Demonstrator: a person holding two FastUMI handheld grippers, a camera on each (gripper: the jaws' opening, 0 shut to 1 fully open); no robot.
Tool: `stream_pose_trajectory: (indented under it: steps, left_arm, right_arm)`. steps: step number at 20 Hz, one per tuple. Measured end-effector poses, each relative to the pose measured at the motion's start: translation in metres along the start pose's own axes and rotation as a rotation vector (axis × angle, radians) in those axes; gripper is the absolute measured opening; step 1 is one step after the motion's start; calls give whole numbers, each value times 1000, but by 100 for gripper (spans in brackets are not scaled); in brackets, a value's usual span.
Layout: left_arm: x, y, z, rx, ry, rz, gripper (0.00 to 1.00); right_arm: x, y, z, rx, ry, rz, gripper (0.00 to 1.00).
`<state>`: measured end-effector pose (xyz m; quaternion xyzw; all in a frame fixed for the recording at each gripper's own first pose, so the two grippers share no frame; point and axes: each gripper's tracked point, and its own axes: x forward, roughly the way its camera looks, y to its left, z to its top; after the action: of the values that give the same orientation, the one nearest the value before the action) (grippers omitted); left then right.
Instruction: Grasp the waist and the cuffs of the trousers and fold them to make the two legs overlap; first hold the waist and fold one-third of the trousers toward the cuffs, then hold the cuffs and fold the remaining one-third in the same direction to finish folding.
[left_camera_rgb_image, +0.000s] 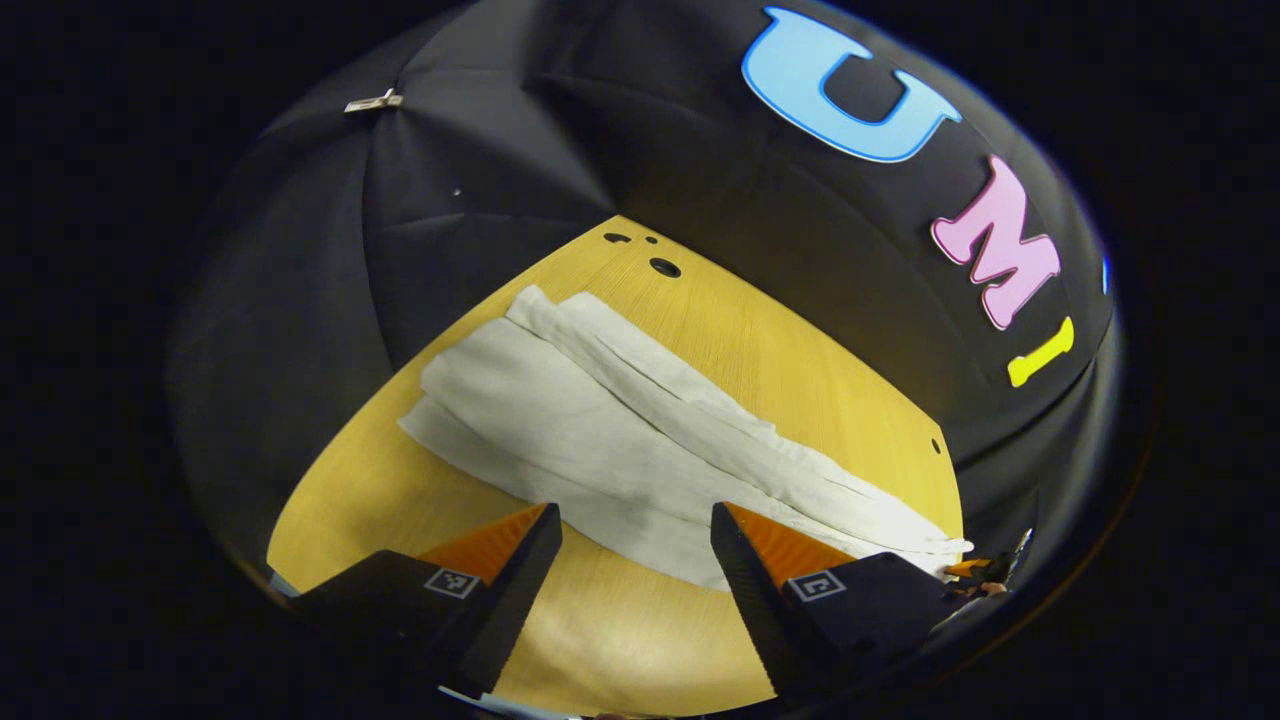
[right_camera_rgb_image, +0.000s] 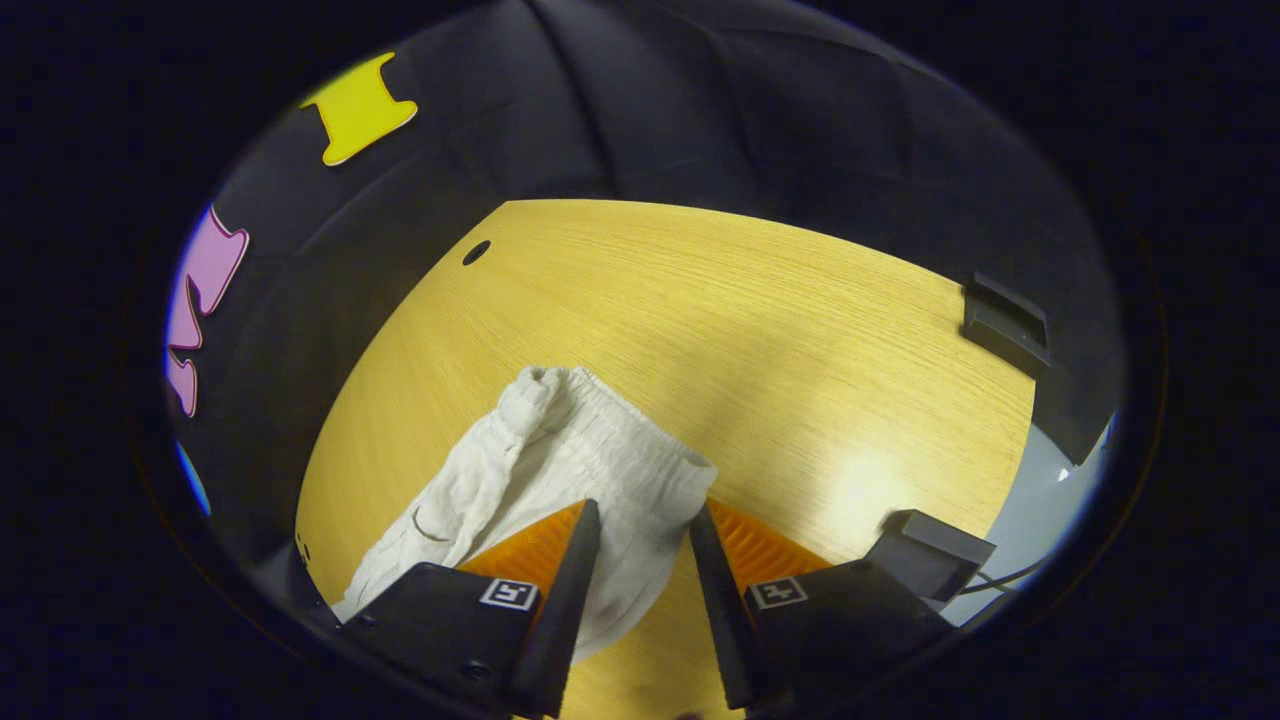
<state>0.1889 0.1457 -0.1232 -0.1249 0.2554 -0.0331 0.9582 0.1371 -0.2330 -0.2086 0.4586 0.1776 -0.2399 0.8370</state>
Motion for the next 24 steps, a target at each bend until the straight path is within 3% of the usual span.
stream_pose_trajectory:
  steps: [1, 3, 4, 5, 9, 10, 15, 24]
  left_arm:
    - [1, 3, 0, -19, 4, 4, 95]
    - [6, 8, -3, -64, 13, 17, 95]
    - [9, 11, -5, -91, 17, 21, 91]
    - [11, 13, -6, -120, 22, 21, 96]
    - [20, 24, -12, -224, 35, 35, 92]
    - [25, 28, -14, -245, 40, 45, 96]
    - [39, 34, -3, -309, 26, 58, 95]
    - [88, 18, 32, -271, -1, 60, 96]
  right_arm:
    - [-6, 1, -5, 1, 12, 17, 43]
    - [-6, 0, -2, 3, -2, 19, 19]
    - [-8, 2, 1, -14, -22, 28, 19]
    - [-11, 3, 2, -42, -40, 41, 19]
    - [-16, 6, 4, -58, -34, 76, 18]
    - [-16, 5, 5, -56, -33, 82, 18]
    - [-17, 7, 4, -89, -33, 87, 18]
    - [-17, 7, 3, -110, -16, 106, 18]
